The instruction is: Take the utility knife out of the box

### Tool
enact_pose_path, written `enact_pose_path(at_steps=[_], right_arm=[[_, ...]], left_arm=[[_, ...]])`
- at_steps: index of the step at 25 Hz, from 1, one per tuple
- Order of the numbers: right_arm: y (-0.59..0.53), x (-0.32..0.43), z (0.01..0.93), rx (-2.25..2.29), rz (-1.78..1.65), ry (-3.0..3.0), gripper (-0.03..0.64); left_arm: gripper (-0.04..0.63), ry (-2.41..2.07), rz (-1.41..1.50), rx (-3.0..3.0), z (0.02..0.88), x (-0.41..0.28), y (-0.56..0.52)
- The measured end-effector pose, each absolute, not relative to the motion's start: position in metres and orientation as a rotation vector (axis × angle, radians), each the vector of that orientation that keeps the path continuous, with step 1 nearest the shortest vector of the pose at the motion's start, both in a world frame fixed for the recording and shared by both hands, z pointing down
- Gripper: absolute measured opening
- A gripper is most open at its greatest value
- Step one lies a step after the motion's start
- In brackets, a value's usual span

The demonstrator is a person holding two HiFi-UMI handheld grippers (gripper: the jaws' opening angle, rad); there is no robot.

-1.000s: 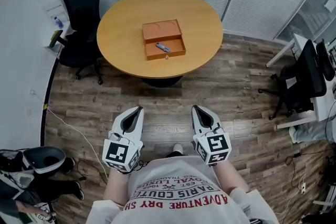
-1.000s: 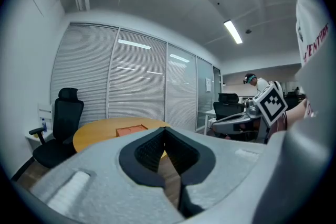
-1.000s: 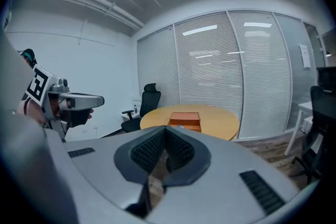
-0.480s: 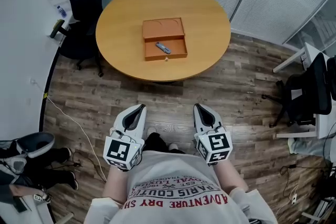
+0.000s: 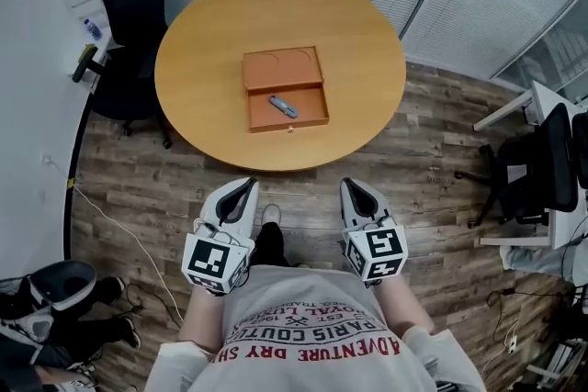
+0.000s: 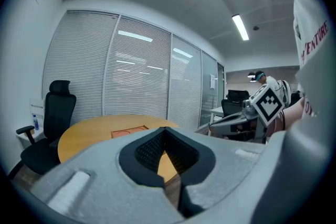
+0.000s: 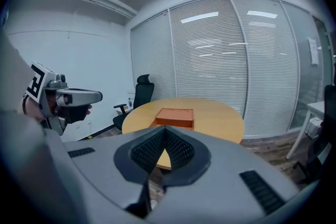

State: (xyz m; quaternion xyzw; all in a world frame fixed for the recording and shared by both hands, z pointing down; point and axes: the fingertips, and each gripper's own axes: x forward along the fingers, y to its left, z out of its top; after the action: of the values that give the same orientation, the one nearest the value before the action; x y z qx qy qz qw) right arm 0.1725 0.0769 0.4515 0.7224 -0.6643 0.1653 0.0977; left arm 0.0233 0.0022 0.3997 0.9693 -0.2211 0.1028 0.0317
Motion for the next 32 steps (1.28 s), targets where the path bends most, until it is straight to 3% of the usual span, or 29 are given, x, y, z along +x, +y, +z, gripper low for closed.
enact_pose_path(at_steps=[18, 32], right_arm=[[-0.111, 0.196, 0.459, 2.114, 0.485, -1.883, 0.009], [-0.173, 0.221, 0.489, 1.888, 0.605, -2.022, 0.009]], left_arm=[[-0.005, -0.585, 0.273, 3.009, 0.391, 0.053, -0.200], [-0.005, -0.750, 0.344, 2.899, 0.422, 0.077, -0.235]])
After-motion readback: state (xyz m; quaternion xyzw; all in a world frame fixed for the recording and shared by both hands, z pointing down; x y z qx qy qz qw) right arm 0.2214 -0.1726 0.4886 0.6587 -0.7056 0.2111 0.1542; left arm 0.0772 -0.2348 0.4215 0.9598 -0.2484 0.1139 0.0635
